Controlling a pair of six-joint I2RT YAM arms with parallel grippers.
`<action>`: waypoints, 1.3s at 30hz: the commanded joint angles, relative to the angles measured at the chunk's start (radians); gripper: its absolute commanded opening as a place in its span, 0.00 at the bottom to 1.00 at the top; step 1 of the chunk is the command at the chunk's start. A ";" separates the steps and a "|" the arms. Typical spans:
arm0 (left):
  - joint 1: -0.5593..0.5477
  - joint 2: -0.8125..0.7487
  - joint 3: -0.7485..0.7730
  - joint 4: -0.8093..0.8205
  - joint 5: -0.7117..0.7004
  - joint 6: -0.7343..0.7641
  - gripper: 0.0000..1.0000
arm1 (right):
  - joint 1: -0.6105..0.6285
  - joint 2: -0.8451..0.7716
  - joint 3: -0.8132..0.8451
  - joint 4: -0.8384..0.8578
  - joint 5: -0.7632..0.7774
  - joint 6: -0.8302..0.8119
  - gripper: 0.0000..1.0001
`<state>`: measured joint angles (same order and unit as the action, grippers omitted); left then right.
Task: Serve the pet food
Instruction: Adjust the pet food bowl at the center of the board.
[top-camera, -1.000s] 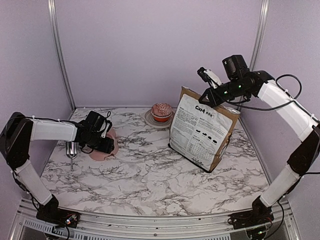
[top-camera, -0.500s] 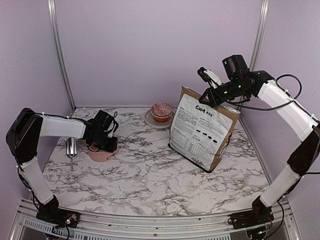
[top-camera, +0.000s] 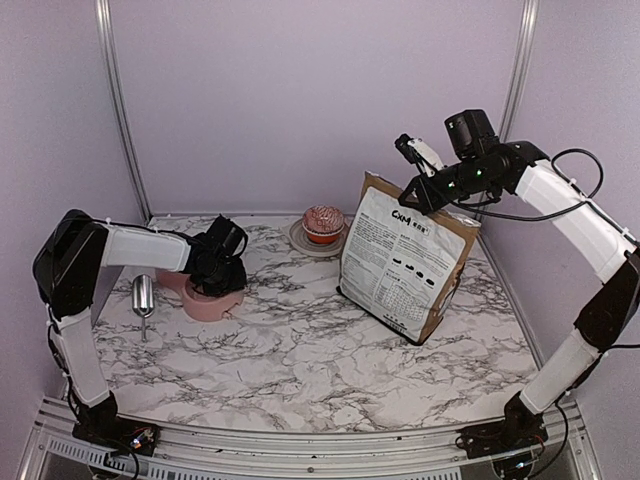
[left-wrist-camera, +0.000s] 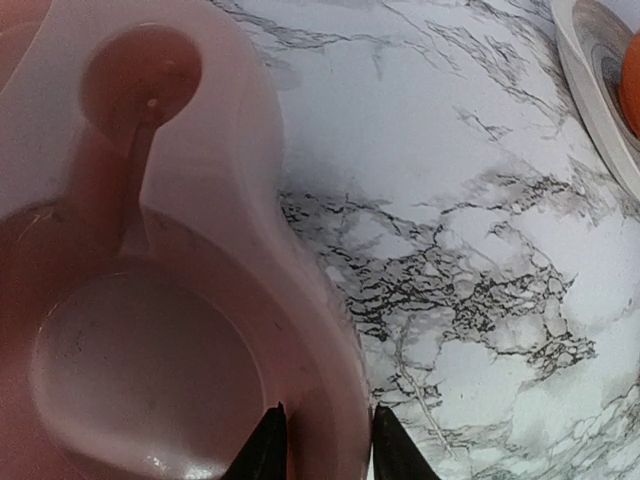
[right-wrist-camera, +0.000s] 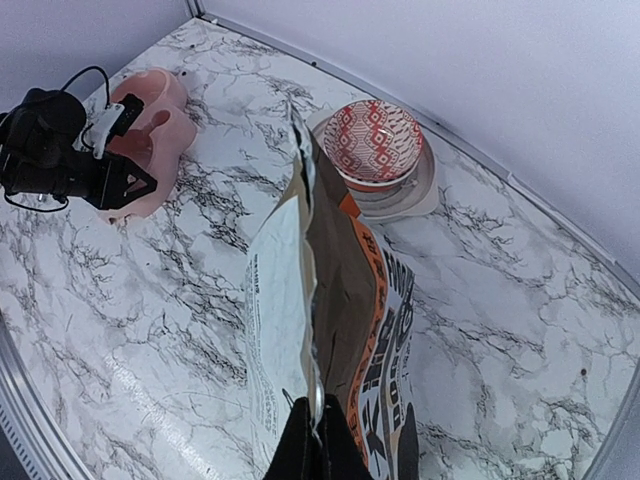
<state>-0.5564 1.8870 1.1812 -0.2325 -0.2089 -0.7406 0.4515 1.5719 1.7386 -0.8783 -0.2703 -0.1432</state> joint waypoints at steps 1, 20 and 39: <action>0.002 0.059 0.063 0.024 -0.046 -0.176 0.30 | 0.006 -0.105 0.077 0.286 -0.016 -0.001 0.00; 0.066 -0.064 0.227 -0.118 0.002 0.661 0.66 | 0.006 -0.130 0.047 0.312 -0.013 0.000 0.00; 0.264 0.104 0.377 -0.499 0.118 0.929 0.79 | 0.006 -0.158 -0.009 0.337 -0.014 0.000 0.00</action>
<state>-0.3195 1.9472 1.5028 -0.6483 -0.1116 0.1402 0.4515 1.5330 1.6741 -0.8173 -0.2539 -0.1429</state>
